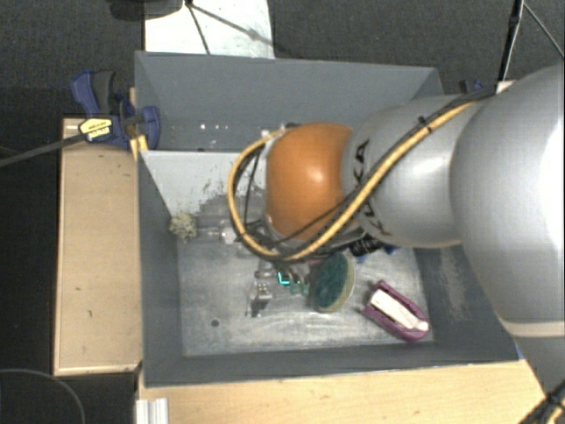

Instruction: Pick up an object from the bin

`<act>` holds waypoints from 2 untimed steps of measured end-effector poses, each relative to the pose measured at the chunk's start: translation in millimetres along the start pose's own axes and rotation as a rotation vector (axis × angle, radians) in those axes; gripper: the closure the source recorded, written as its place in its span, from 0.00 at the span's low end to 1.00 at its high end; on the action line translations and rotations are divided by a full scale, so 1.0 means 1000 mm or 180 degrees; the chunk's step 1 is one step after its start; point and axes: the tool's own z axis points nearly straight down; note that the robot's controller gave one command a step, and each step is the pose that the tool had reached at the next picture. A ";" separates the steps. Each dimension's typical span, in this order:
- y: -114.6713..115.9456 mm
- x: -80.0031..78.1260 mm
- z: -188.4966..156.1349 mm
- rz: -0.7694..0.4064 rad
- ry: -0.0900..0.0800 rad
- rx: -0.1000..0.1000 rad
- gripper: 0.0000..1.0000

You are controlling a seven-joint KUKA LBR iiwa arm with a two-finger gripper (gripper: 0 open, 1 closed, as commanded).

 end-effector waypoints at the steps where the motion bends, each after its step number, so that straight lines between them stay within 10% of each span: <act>1: -0.131 0.036 0.055 -0.0240 -0.0047 -0.0008 0.00; 2: -0.138 -0.001 0.026 -0.0775 -0.0033 0.0003 0.00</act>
Offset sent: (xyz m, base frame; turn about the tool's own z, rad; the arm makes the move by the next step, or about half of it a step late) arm -0.0379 -0.1303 -0.0575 -0.0799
